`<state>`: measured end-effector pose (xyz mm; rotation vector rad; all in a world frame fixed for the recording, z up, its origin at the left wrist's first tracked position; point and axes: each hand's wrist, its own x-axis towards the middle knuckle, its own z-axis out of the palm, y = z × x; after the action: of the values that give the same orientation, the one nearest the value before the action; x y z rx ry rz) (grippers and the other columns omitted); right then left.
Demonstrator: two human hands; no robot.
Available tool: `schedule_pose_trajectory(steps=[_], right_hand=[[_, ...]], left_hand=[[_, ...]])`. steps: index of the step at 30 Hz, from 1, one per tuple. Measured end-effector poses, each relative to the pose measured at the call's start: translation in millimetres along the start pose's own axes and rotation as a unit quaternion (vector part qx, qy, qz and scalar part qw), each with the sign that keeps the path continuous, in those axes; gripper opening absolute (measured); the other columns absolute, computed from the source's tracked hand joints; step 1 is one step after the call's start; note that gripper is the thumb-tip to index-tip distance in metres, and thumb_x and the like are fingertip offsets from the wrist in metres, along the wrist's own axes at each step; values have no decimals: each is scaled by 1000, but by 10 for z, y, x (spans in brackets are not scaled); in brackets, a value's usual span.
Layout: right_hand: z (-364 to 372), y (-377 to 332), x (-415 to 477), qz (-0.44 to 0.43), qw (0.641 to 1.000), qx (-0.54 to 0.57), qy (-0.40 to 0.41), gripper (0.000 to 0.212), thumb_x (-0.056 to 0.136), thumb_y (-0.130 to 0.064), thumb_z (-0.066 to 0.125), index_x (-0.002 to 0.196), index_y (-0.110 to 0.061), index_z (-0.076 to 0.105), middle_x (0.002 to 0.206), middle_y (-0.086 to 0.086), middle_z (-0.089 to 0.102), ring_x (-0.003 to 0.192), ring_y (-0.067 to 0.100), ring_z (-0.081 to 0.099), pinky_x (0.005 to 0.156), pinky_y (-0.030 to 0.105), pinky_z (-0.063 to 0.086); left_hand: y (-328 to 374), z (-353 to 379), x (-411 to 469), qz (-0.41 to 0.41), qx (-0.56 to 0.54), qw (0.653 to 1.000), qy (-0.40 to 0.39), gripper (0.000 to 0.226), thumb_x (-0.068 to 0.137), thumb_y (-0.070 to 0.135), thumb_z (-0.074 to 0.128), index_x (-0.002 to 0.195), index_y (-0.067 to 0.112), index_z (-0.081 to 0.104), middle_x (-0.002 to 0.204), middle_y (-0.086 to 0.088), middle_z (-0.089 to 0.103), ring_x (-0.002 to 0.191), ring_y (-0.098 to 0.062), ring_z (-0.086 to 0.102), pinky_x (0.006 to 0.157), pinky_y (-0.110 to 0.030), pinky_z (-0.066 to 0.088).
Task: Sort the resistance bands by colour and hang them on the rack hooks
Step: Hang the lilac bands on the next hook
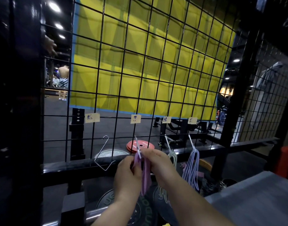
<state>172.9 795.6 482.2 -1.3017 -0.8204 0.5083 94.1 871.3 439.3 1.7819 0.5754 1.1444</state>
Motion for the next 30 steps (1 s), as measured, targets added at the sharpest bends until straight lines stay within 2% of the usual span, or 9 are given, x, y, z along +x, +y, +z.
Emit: schedule_pose_trajectory(steps=[3,7,13,16,20,22,25,27,30], right_hand=[[5,27,0,12,999,32,15,32,89,-25,64,94,6,65,79,20,62,70,26,60,65,30,51],[-3,91,-12,46,996,56,55,16,93,-9,58,92,3,69,89,24,67,83,30,61,80,40,50],[17,117,-78,93,989,69,89,26,93,-6,55,116,7,57,101,26,67,85,29,63,82,42,52],[35,94,-112,104,988,91,75,29,95,-9,52,117,10,58,114,33,63,93,33,61,92,47,50],[44,71,-139,113,989,73,67,31,96,-15,50,116,6,62,117,29,63,95,33,61,90,43,50],[46,67,-133,125,987,66,74,30,96,-17,51,114,3,64,115,25,66,95,31,63,90,42,51],[62,59,-133,153,982,77,79,27,96,-22,53,105,-3,69,102,17,72,95,30,64,89,41,50],[58,58,-143,165,978,95,83,28,96,-25,54,103,-4,70,91,13,72,91,28,64,81,39,52],[28,58,-162,174,976,104,79,35,96,-31,53,110,-4,69,97,14,71,92,30,64,79,40,53]], left_hand=[[13,-50,-28,-8,56,998,-13,19,88,23,53,70,20,48,72,3,56,67,-17,52,55,-31,37],[107,-112,-46,-8,91,995,-48,17,88,31,54,73,23,50,76,5,55,69,-13,53,54,-29,35],[197,-189,-35,34,119,990,-69,11,88,32,53,79,27,54,89,11,53,83,-13,52,72,-33,47],[196,-202,-23,48,153,984,-77,13,93,32,51,100,26,59,105,9,55,91,-13,53,77,-29,46],[170,-212,-9,62,129,988,-55,39,93,21,55,131,24,52,126,8,50,112,-14,51,89,-22,39],[174,-205,5,70,79,993,-44,37,90,13,59,127,18,58,122,8,51,113,-12,50,92,-15,35],[165,-191,18,62,33,996,-52,26,88,10,62,110,22,66,107,12,57,99,-6,56,77,-2,34],[168,-188,12,54,14,997,-59,19,88,14,62,98,30,67,99,13,60,88,2,56,70,-3,37],[150,-172,15,51,0,998,-48,22,87,15,64,83,37,61,92,12,61,82,0,57,68,-8,39]])
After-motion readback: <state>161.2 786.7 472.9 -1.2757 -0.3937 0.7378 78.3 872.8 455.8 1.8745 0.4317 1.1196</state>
